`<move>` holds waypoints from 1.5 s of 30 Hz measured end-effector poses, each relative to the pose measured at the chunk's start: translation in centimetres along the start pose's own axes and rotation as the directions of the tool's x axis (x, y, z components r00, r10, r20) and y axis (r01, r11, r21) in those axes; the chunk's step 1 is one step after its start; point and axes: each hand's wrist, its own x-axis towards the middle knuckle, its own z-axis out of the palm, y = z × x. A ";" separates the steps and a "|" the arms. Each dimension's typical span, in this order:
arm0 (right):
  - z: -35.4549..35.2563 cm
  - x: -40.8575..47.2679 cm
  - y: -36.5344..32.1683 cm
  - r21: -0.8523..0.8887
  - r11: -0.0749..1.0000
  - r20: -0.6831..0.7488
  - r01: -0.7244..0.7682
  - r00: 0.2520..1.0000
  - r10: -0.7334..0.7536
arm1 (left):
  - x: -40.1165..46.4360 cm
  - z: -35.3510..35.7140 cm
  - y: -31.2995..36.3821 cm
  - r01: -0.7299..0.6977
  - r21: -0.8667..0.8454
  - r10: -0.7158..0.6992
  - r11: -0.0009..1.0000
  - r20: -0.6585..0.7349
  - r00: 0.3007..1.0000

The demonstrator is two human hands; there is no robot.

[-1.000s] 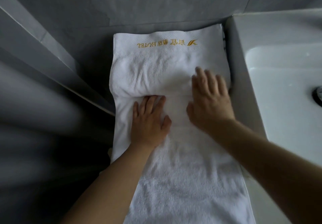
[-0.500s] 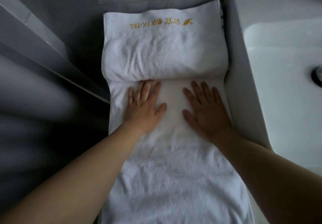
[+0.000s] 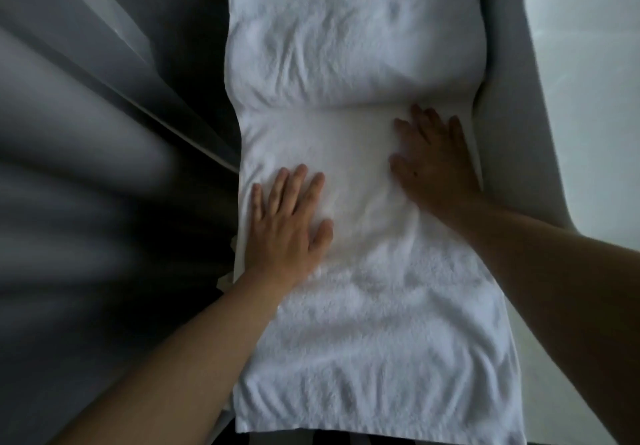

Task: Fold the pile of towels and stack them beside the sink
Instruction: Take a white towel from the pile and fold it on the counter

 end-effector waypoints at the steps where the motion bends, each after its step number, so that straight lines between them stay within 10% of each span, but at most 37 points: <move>1: -0.3 -0.7 -0.8 0.050 0.998 -0.072 -0.025 0.997 0.029 | 0.0 0.1 0.0 -0.004 -0.002 0.004 1.000 0.003 1.000; 4: -0.6 -5.7 -3.1 0.123 0.991 -0.254 0.047 0.967 -0.014 | 0.1 0.3 0.0 0.008 -0.008 -0.008 1.000 -0.004 1.000; 16: 2.4 -15.3 -0.3 -0.160 0.987 0.126 -0.007 0.992 0.027 | -1.9 -1.4 1.5 0.093 -0.067 -0.091 0.993 0.031 0.995; 21: 1.8 -19.5 -1.5 -0.032 0.999 0.005 -0.040 0.999 0.040 | -12.6 -0.3 5.5 0.006 -0.190 -0.021 0.982 -0.077 0.997; 45: 0.3 -22.2 -1.6 -0.268 0.963 0.340 -0.031 0.932 0.124 | -14.9 0.0 5.4 0.192 -0.079 -0.168 0.978 0.241 0.956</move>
